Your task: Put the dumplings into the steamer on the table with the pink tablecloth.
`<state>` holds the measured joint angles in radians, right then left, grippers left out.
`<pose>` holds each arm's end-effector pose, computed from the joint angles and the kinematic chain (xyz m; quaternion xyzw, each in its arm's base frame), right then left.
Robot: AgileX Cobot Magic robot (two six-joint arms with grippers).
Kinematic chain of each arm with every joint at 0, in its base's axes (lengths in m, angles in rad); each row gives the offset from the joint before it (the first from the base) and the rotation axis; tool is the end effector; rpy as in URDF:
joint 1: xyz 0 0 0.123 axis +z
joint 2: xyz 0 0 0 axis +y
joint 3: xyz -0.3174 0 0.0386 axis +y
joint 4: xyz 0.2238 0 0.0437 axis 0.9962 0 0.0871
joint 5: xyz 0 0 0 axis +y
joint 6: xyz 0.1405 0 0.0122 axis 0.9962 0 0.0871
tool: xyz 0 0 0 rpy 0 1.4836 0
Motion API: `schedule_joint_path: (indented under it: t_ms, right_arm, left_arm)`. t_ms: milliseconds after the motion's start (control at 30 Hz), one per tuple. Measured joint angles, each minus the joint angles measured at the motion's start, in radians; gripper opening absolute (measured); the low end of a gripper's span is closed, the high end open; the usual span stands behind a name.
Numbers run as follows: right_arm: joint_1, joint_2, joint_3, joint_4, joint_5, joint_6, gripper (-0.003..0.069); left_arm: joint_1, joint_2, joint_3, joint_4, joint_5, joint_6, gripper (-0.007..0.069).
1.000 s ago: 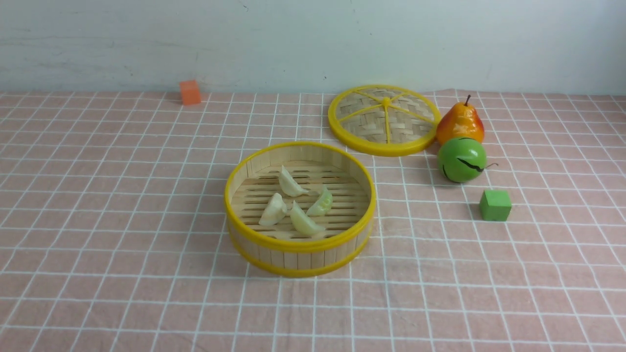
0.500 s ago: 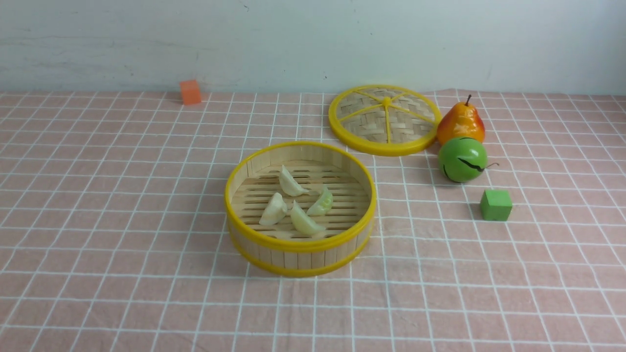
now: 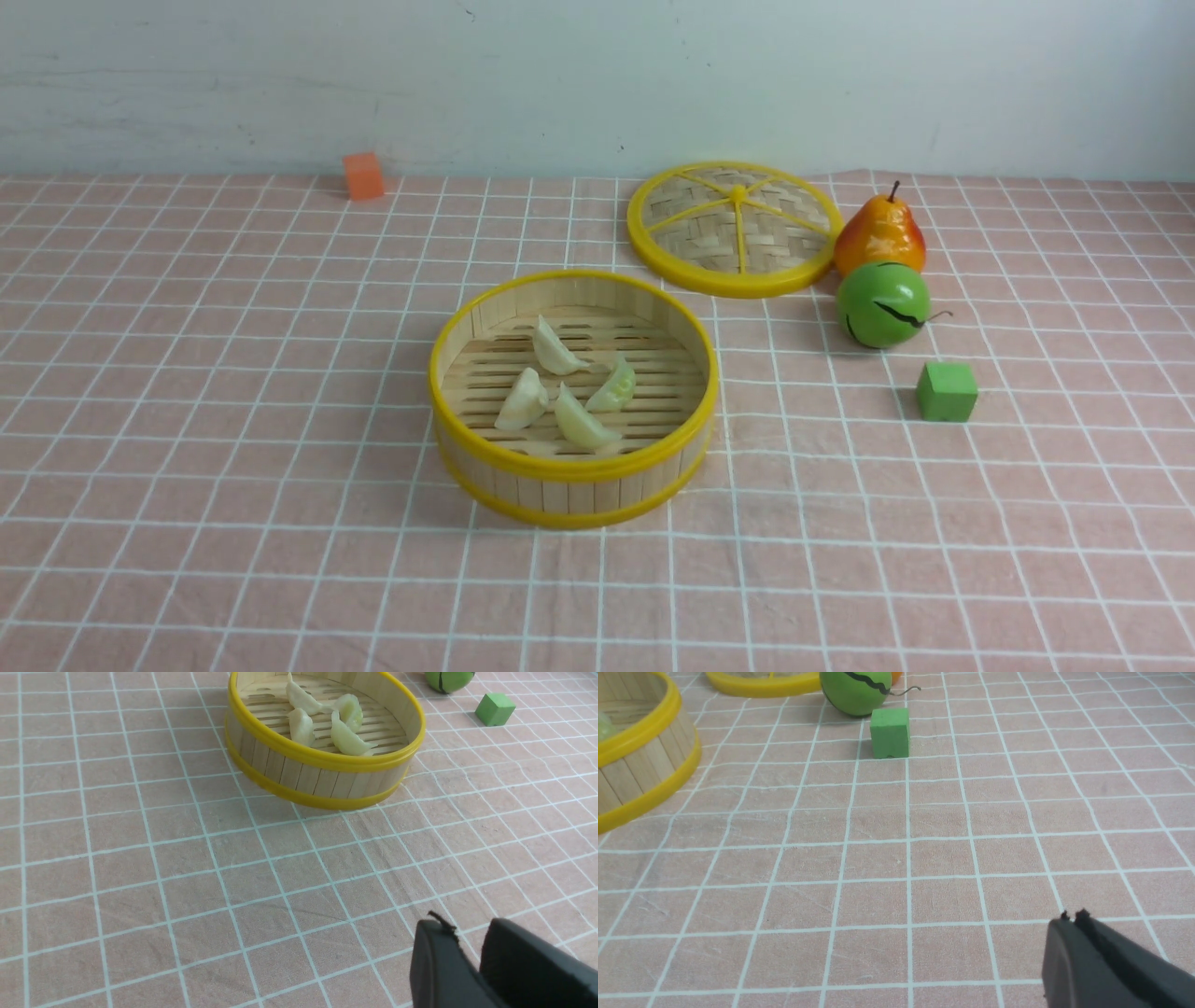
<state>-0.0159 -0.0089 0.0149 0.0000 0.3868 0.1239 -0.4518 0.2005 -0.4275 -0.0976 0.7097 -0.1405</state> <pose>0.0408 -0.0006 0.1586 0.0563 0.8045 0.0319 0.5904 0.0274 -0.0233 0.2630 0.1159 0.8232 -0.2065 0.5159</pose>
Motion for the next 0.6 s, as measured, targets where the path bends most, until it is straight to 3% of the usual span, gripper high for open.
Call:
schedule_joint_path:
  t_ms: [300,600]
  right_arm:
    - [0.000,0.000,0.000,0.000,0.000,0.000,-0.0003]
    - [0.000,0.000,0.000,0.000,0.000,0.000,0.0002]
  left_arm:
    - [0.000,0.000,0.000,0.003,0.000,0.000,0.0141]
    - [0.000,-0.002,0.003,0.091,-0.031,-0.030,0.0131]
